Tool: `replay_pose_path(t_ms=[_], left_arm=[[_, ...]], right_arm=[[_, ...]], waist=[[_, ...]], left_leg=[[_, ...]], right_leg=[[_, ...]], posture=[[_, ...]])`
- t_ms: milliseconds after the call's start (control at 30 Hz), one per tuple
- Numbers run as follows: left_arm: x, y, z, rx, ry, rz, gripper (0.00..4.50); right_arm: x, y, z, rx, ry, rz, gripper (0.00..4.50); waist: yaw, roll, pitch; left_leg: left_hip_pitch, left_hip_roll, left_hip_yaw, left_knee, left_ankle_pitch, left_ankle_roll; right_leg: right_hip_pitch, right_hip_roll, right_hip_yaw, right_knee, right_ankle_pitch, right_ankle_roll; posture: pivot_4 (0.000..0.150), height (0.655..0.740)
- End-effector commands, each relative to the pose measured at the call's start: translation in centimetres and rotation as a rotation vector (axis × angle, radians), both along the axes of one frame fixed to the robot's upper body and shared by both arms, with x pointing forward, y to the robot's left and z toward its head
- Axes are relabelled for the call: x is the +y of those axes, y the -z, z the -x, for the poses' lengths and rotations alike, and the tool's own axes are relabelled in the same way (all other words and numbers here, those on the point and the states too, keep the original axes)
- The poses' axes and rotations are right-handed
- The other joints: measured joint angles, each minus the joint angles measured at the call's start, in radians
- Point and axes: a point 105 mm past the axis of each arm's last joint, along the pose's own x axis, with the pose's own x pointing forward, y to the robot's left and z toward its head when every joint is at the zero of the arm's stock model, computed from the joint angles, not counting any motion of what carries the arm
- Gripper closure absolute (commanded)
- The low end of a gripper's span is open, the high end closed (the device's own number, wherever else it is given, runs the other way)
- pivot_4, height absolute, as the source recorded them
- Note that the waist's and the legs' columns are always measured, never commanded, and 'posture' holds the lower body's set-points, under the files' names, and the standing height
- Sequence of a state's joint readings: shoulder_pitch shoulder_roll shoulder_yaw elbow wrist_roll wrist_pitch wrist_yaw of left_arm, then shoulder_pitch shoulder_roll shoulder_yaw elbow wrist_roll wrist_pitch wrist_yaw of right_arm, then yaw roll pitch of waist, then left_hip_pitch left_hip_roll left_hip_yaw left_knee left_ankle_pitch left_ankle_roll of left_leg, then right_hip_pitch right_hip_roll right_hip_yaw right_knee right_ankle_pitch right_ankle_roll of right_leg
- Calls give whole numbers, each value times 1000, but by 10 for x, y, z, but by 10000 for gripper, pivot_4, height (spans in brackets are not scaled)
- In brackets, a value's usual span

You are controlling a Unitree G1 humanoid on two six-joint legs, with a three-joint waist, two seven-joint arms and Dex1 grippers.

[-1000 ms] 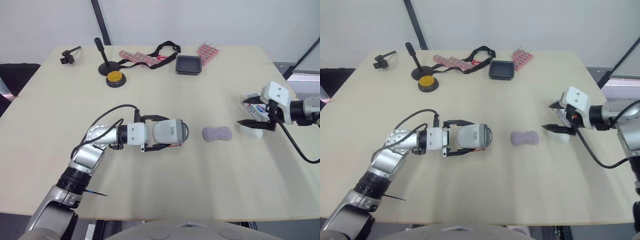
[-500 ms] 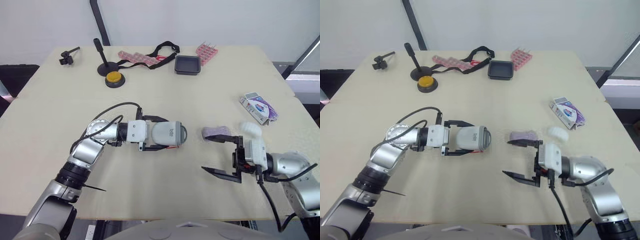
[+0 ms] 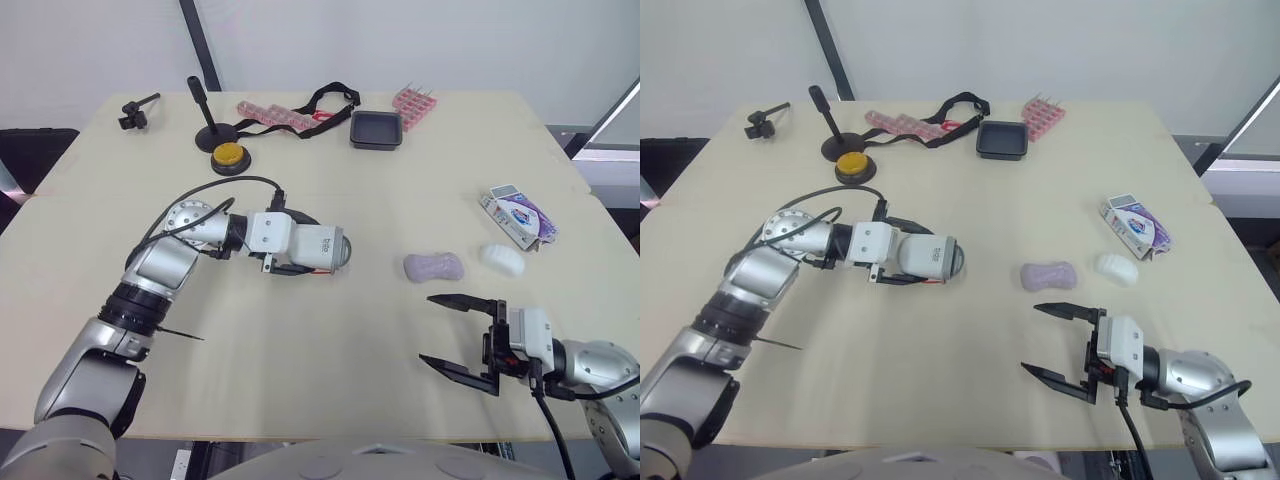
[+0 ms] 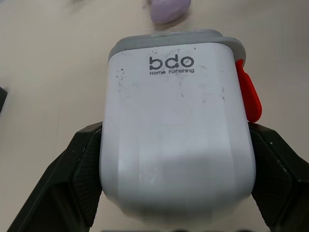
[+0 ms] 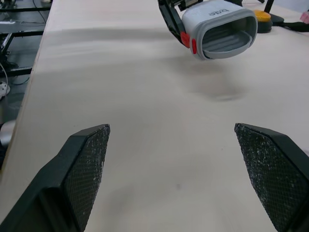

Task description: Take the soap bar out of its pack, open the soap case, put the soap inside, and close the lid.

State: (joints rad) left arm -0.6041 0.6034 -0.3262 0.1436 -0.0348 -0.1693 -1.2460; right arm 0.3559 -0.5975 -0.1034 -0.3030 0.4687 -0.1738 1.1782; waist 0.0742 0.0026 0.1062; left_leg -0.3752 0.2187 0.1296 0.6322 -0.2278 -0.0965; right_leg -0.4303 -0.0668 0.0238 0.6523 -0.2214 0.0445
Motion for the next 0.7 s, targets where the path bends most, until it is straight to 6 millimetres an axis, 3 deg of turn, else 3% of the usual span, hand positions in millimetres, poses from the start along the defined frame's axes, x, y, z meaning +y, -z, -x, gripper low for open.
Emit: replay_pose_path(t_ms=[33,367,700], left_arm=[[-1,-5,-2,-8,6,-65,8466],[-6,-1,-9,14,-43,-227,8466],[-4,-8,-5,22,-24,-315,8466]], right_arm=[[-3,-14,2,-51,6,-16,463],[-32,-11,1,6,208,-92,463],[-33,0,10,32,200,-59,463]], waist=[[-1,0,0],[2,0,0],[1,0,0]], left_leg=[[0,0,0,0,0,0],[-1,-1,0,-2,0,0],[-1,-1,0,-5,0,0]], right_leg=[[1,0,0,0,0,0],[2,-1,1,-2,0,0],[3,-1,1,-3,0,0]], posture=[[1500,7291],[1500,7291],[1500,7291]])
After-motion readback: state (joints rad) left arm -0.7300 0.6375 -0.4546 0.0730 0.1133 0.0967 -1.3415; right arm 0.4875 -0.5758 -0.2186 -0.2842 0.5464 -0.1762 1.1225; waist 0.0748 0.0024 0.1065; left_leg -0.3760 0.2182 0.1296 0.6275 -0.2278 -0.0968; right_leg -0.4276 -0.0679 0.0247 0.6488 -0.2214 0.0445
